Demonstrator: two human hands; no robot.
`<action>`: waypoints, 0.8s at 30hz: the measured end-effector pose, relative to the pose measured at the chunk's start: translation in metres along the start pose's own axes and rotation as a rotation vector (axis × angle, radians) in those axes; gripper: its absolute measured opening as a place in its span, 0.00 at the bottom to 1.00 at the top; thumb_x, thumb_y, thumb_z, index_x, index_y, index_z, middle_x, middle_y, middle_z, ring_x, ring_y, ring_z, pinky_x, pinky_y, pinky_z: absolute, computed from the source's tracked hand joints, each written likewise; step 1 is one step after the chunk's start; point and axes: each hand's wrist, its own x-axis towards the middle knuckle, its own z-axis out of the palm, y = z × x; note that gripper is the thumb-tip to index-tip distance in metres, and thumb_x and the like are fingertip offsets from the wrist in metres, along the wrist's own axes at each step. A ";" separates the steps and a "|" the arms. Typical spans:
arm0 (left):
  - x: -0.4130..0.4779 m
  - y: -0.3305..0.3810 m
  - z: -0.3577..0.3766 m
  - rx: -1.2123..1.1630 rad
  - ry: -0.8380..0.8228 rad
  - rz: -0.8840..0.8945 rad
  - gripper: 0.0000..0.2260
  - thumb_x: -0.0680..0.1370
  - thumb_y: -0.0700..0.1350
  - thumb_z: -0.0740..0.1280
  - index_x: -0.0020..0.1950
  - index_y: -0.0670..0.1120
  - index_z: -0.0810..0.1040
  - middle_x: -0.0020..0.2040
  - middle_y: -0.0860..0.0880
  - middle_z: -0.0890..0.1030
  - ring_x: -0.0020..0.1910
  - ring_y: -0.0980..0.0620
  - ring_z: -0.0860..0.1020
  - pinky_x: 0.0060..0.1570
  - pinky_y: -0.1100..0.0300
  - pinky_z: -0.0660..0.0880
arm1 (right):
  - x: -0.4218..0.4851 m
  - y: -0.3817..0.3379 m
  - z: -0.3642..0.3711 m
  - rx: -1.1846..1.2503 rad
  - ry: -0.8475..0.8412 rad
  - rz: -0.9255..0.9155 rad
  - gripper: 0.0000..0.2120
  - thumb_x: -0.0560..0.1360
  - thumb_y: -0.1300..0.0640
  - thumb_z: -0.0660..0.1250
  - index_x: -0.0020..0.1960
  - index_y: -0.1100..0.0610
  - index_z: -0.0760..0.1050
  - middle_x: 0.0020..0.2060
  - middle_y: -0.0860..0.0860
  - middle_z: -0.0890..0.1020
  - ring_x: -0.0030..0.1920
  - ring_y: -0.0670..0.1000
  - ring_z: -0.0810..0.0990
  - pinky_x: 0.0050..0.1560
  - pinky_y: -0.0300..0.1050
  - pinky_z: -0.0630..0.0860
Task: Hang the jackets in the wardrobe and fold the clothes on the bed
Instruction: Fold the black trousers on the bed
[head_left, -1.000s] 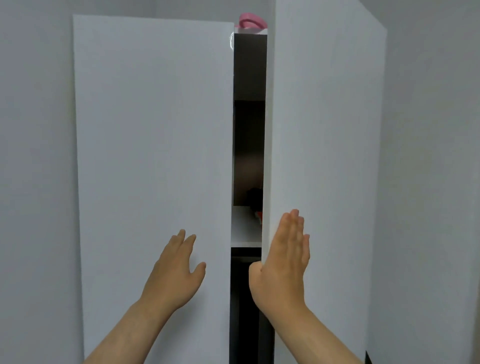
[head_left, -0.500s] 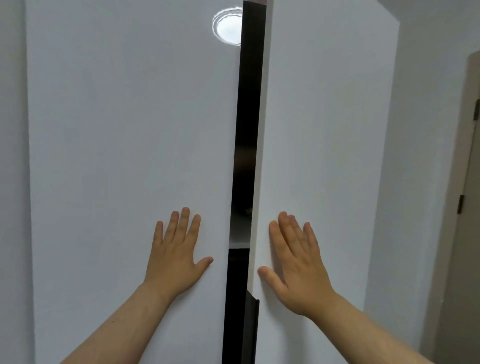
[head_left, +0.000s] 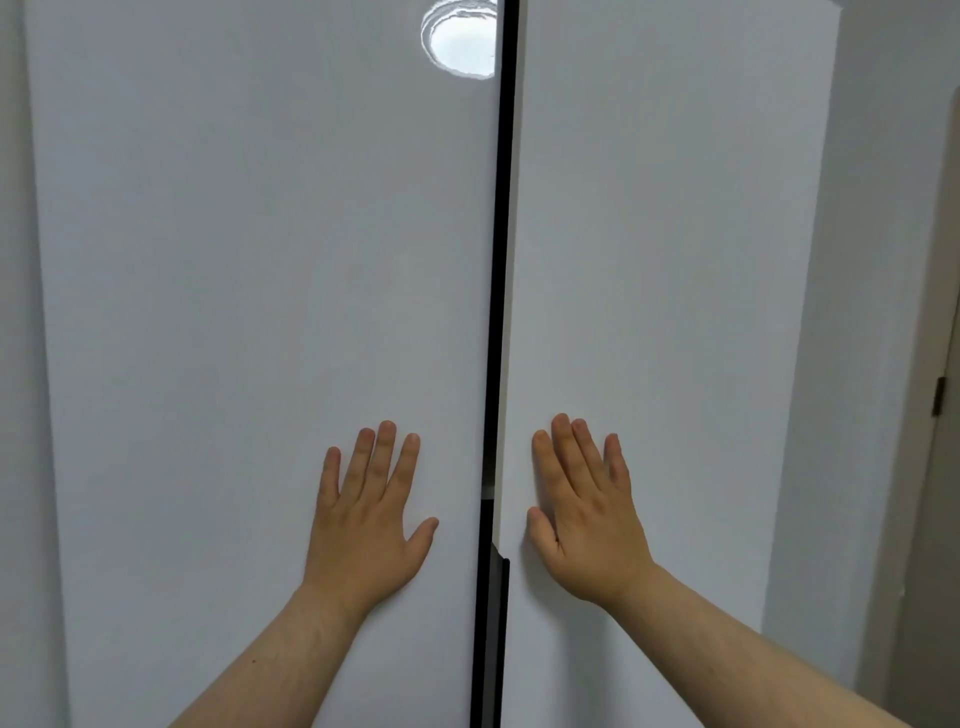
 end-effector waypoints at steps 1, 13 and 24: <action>0.000 0.000 0.001 0.004 0.010 0.000 0.41 0.74 0.63 0.57 0.82 0.47 0.49 0.82 0.44 0.48 0.80 0.44 0.48 0.77 0.42 0.45 | 0.001 0.000 0.003 0.001 -0.002 0.003 0.38 0.76 0.48 0.56 0.81 0.57 0.45 0.81 0.56 0.48 0.80 0.57 0.46 0.76 0.63 0.44; 0.000 -0.002 0.008 0.048 0.069 0.001 0.42 0.73 0.64 0.58 0.81 0.47 0.49 0.82 0.45 0.48 0.80 0.44 0.48 0.77 0.43 0.42 | 0.003 0.000 0.044 -0.034 0.014 0.025 0.43 0.74 0.43 0.59 0.81 0.57 0.45 0.80 0.57 0.48 0.80 0.59 0.47 0.77 0.62 0.45; 0.003 0.002 0.021 0.065 0.167 -0.013 0.44 0.70 0.63 0.59 0.82 0.47 0.48 0.82 0.44 0.48 0.80 0.43 0.48 0.76 0.43 0.39 | 0.008 0.004 0.072 -0.065 0.170 -0.001 0.43 0.73 0.43 0.58 0.81 0.58 0.45 0.80 0.55 0.43 0.80 0.57 0.43 0.77 0.62 0.43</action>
